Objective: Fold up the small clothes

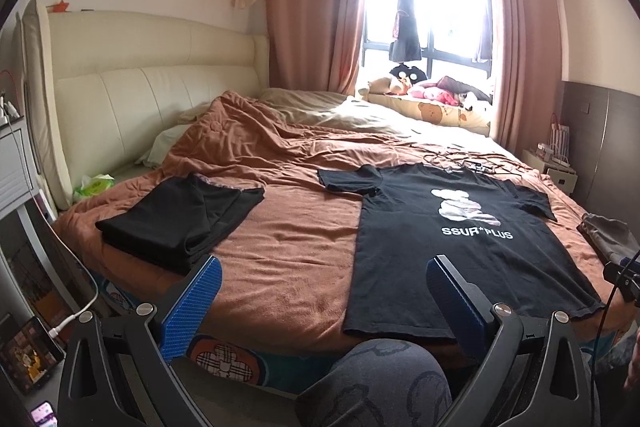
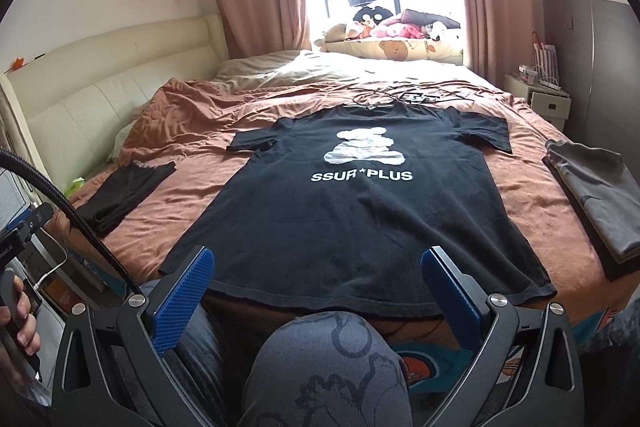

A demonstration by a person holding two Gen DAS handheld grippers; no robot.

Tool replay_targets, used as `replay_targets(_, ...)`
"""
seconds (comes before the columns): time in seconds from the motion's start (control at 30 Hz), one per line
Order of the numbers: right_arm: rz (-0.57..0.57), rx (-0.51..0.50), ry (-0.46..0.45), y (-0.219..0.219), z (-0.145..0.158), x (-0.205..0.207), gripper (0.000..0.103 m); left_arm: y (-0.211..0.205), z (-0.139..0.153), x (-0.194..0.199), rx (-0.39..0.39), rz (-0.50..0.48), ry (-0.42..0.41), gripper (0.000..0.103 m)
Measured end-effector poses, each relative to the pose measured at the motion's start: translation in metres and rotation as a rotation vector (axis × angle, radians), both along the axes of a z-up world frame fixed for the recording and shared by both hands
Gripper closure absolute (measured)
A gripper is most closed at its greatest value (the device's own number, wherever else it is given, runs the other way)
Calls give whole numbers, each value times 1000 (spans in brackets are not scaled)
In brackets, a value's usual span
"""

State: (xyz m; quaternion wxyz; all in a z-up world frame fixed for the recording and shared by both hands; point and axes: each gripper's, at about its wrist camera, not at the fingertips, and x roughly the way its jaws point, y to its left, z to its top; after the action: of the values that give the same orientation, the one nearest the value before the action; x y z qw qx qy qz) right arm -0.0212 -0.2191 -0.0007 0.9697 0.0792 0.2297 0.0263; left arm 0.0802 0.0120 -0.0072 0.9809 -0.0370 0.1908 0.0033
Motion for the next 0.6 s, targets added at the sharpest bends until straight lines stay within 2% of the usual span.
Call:
replay_targets(0.17,-24,30,14,-3,3,28,0,7,1,29,-3,28,24,0)
replay_targets(0.27,-24,14,33,-2,7,47,0,12,3,51,-3,33,43,0)
replay_targets(0.6,-40,10,32,-4,19,119,0,18,-8,130,-26,16,177,0)
